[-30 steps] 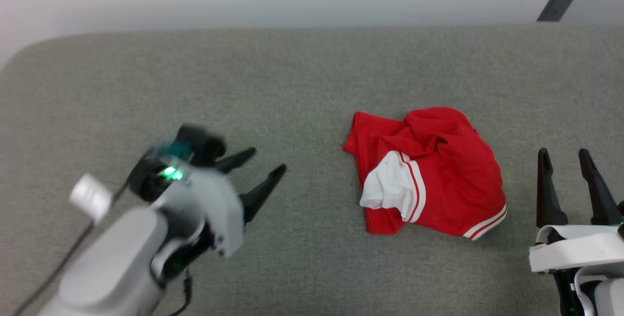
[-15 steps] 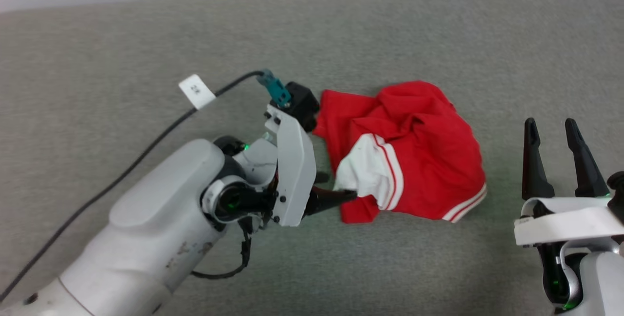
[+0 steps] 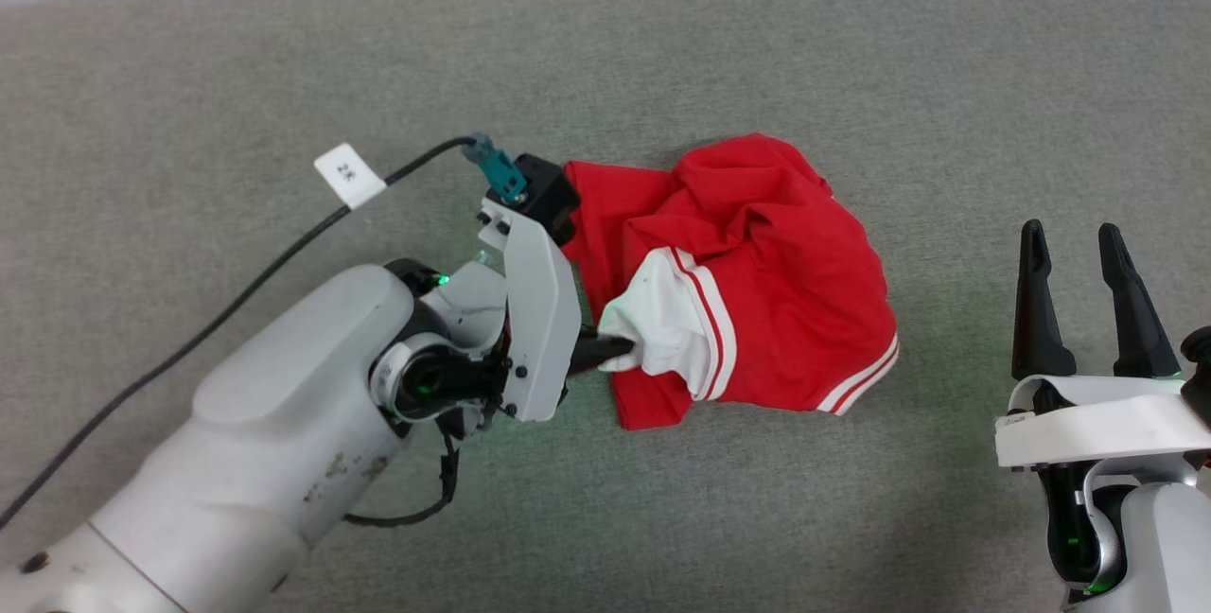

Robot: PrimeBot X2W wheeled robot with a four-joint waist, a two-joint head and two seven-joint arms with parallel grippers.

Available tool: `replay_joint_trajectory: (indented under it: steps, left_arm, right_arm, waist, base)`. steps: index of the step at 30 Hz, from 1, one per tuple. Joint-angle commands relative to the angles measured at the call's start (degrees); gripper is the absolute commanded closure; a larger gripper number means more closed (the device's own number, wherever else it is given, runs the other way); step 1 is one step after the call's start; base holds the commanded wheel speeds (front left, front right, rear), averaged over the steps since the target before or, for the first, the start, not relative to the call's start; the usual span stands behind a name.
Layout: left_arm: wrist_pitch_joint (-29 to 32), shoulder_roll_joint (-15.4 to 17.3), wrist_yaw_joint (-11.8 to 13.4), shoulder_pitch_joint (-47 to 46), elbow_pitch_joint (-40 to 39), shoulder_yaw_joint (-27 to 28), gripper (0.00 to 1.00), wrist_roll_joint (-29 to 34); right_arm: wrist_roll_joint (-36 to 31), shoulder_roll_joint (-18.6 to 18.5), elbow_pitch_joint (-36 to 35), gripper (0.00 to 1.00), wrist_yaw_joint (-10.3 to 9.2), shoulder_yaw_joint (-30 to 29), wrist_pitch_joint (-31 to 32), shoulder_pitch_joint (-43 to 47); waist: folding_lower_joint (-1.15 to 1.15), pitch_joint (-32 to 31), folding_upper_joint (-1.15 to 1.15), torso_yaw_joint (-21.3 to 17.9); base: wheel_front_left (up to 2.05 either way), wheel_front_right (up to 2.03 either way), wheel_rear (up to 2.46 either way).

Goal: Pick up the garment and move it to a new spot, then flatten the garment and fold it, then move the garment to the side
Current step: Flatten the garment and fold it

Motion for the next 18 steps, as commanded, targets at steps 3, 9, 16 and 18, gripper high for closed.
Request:
replay_joint_trajectory:
  steps: [3, 9, 16, 18]
  left_arm:
    - [-0.89, 0.62, 0.07, -1.78, 0.09, -1.08, 1.00, 0.36]
    - [-3.04, 6.96, 0.08, -4.54, -0.17, -0.79, 1.00, 1.37]
    - [-3.02, 17.24, 0.24, -5.23, 0.78, -1.02, 1.00, 4.42]
    - [-3.30, 19.70, 0.62, -4.96, 1.66, -1.75, 1.00, 6.56]
  right_arm:
    - [-0.27, 0.16, 0.10, 0.00, -0.08, -0.08, -0.03, 0.28]
    - [-1.00, -0.16, -0.13, 0.00, -0.08, -0.73, -0.03, 1.00]
    - [-1.07, -0.67, -0.12, 0.00, -0.08, 0.34, -0.03, 1.45]
    - [-1.09, -0.78, -0.17, 0.00, -0.08, 0.53, -0.03, 1.49]
  waist:
    - [0.00, -0.84, 0.00, 1.31]
    - [0.00, -2.22, 0.00, 4.06]
    - [0.00, -3.29, 0.00, 6.46]
    - [0.00, -3.31, 0.00, 6.70]
  base:
    - [0.00, 0.00, 0.00]
    - [0.00, 0.00, 0.00]
    - [0.00, 0.00, 0.00]
    - [0.00, 0.00, 0.00]
